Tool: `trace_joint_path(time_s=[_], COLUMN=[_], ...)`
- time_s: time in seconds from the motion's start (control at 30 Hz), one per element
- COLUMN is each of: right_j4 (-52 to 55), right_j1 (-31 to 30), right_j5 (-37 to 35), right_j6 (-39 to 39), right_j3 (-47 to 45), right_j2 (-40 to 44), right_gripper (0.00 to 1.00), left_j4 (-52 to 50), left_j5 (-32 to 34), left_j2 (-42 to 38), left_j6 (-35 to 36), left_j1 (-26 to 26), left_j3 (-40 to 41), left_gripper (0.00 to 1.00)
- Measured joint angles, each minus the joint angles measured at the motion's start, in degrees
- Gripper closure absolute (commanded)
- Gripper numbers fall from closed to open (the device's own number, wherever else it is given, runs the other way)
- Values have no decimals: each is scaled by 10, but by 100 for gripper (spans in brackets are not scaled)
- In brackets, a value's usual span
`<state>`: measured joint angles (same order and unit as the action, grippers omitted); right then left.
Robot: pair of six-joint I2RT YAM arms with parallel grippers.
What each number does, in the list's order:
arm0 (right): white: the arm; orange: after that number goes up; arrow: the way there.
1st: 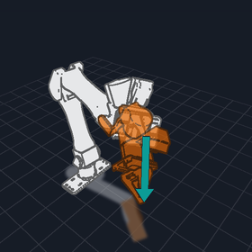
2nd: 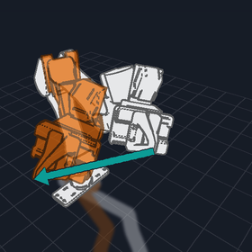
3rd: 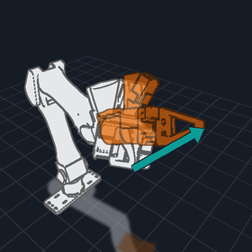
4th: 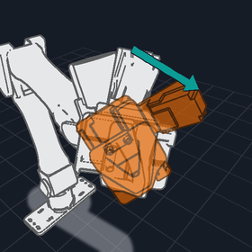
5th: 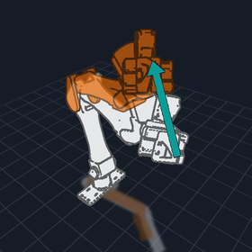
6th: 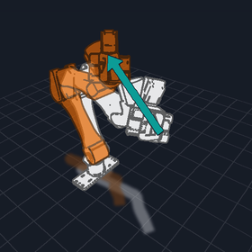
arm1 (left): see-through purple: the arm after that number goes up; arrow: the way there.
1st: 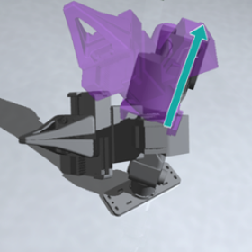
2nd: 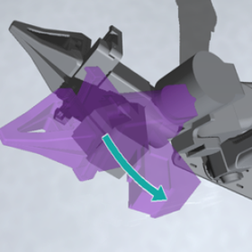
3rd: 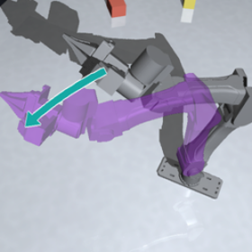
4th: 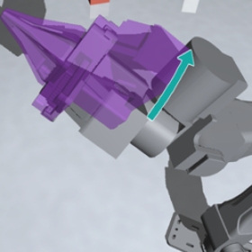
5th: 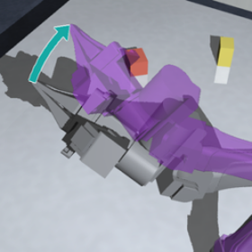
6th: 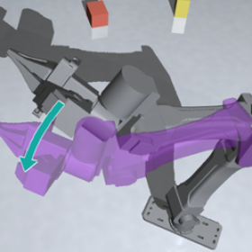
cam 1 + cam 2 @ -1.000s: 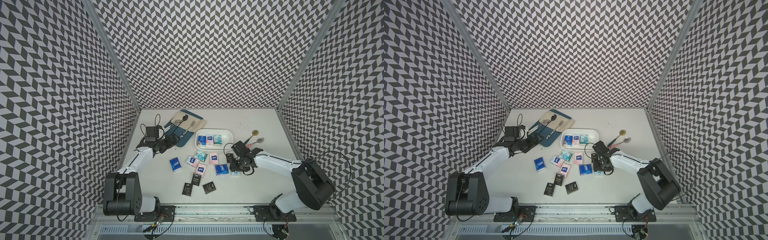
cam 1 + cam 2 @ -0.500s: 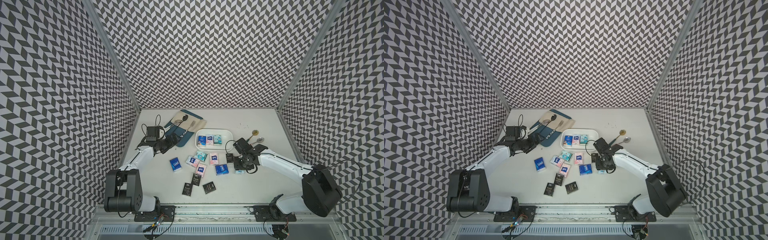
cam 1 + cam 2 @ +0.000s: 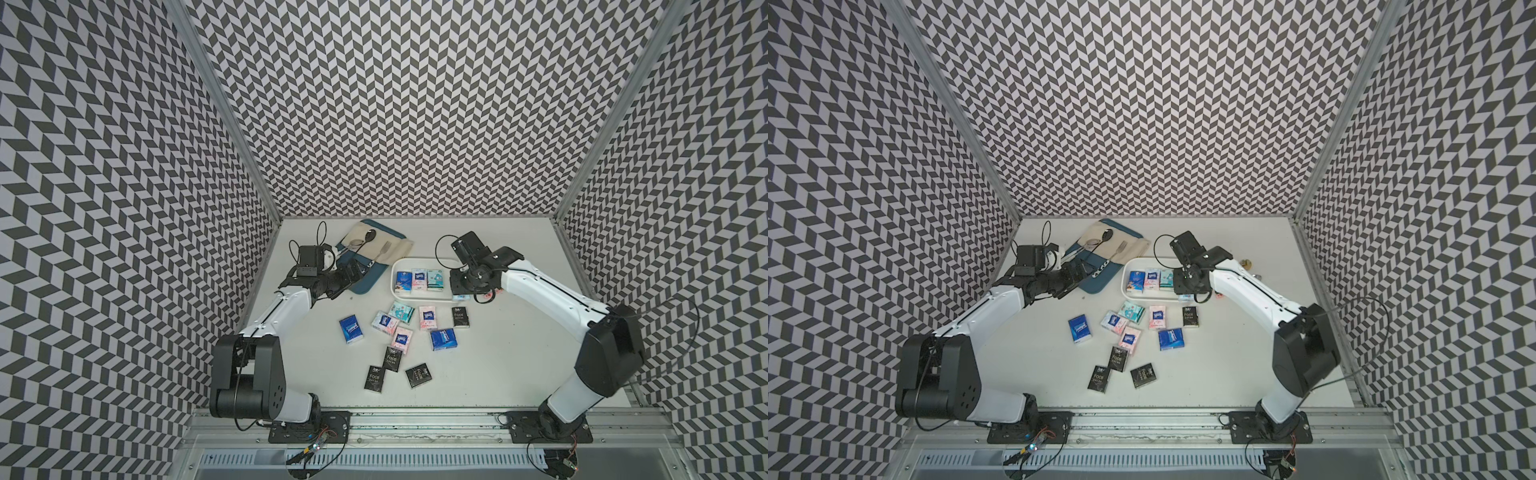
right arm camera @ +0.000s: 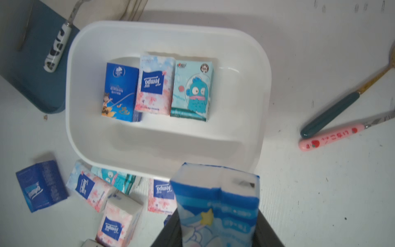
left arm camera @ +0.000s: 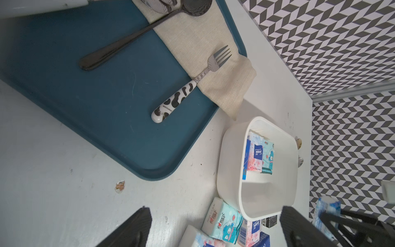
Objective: Put the pocket tissues into the storage box
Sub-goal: Place the pocket tissues in the storage box.
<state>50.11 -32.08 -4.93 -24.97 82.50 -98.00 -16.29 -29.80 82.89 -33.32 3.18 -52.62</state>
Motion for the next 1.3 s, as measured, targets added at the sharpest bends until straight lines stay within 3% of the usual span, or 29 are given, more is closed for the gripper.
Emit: trace_joint_path(time_s=[0.3, 0.7, 0.8, 1.1, 1.3], right_j4=[-31, -46, -55, -62, -70], right_j1=[37, 49, 52, 57, 57], right_j5=[-9, 2, 7, 12, 46], right_j6=[31, 35, 35, 36, 45], right_j3=[94, 118, 131, 140, 129], right_j2=[-153, -220, -236, -240, -199], right_gripper=[58, 56, 53, 33, 26], left_j4=[-1, 0, 0, 0, 0], left_j5=[2, 1, 1, 1, 2], left_j2=[0, 0, 0, 0, 0], left_j6=[6, 6, 5, 4, 4], left_j1=[2, 3, 8, 14, 14], left_j3=[2, 9, 9, 11, 11], left_gripper=[0, 0, 0, 0, 0])
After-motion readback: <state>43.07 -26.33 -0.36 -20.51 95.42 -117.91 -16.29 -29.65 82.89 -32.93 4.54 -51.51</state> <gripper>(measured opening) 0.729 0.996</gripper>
